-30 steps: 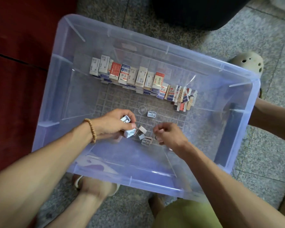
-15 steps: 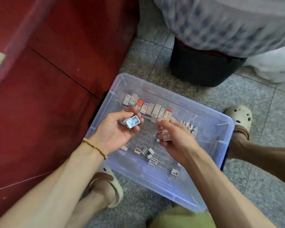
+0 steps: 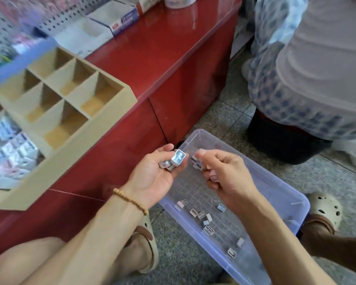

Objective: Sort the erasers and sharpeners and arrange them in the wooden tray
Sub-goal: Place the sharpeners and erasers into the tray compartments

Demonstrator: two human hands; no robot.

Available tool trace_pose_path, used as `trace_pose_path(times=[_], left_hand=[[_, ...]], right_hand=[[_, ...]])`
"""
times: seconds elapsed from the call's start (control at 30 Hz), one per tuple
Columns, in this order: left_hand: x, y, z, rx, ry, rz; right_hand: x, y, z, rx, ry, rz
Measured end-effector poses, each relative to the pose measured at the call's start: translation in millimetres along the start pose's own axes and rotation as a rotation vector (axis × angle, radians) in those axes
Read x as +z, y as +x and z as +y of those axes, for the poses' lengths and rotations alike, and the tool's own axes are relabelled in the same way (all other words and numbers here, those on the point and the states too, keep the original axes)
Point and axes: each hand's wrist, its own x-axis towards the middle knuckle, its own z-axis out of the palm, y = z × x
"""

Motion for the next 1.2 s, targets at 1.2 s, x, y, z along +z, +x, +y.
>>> trace_pose_path(times=[1.2], left_hand=[[-136.8, -136.5, 218.4, 0.760, -0.506, 0.227]], right_hand=[[292.5, 23.4, -103.9, -0.892, -1.188, -0.512]])
